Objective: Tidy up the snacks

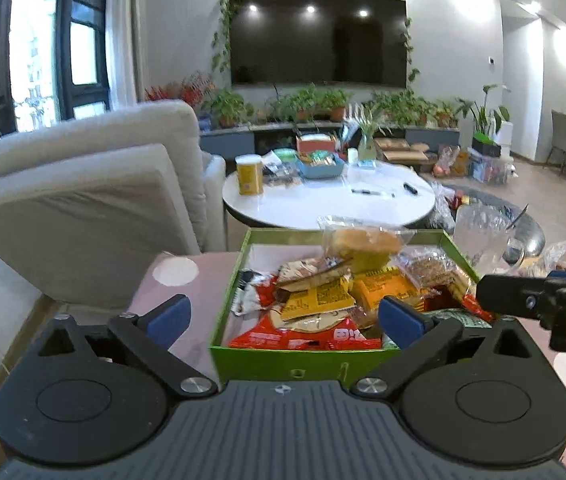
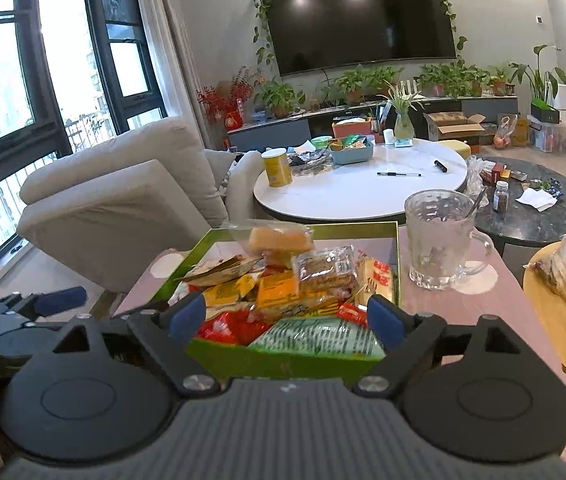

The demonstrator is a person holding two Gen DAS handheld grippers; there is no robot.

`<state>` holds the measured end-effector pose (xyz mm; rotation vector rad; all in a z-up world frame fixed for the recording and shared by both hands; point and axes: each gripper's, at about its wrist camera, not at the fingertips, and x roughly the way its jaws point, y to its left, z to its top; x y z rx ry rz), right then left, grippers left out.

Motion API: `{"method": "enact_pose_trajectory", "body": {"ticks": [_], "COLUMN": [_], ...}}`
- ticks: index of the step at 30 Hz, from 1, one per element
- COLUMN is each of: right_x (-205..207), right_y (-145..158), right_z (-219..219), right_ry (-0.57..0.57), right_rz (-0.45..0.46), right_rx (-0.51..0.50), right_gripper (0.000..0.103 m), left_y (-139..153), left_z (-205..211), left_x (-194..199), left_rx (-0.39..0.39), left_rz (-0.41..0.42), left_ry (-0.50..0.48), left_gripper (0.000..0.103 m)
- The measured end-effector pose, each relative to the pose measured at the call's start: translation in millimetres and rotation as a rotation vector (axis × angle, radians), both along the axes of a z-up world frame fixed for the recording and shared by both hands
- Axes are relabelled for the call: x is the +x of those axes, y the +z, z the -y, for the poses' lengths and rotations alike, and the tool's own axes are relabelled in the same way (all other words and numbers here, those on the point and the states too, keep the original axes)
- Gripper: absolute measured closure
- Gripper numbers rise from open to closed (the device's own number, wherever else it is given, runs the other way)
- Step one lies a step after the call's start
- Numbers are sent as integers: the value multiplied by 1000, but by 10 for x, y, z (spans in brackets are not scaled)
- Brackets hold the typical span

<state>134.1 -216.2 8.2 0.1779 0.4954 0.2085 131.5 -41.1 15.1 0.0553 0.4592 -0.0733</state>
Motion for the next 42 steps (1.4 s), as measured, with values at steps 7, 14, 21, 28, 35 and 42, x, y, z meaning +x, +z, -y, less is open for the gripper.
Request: {"method": "enact_pose_trajectory", "body": {"ticks": [7,14,21,28,35,42], "right_x": [-320,-607,-818,-892,-930,-927], "right_y": [147,197,115,37,-3,-46], "right_z": [-92,-144,-200,-204,-152,-146], "right_ry": [9,3,6,1,-11,-17], "right_rz": [36,55,54,52,48,35], "right_rx": [-13,-3,-20,-24,-16,-15], "right_gripper": [33,33,33,33,32,32], "left_y": [187,253,167,114,84,29], "left_z": [-126,-196,-213,-149,-144,-128], "left_x": [-421,-859,-1113,-1185,-1179,-1165], "left_rx": [1,-4,-15,13,14,16], "left_rz": [48,86,77,65,56,34], "left_ry": [32,48,79,77,79,83], "left_gripper": [0,0,0,0,0,0]}}
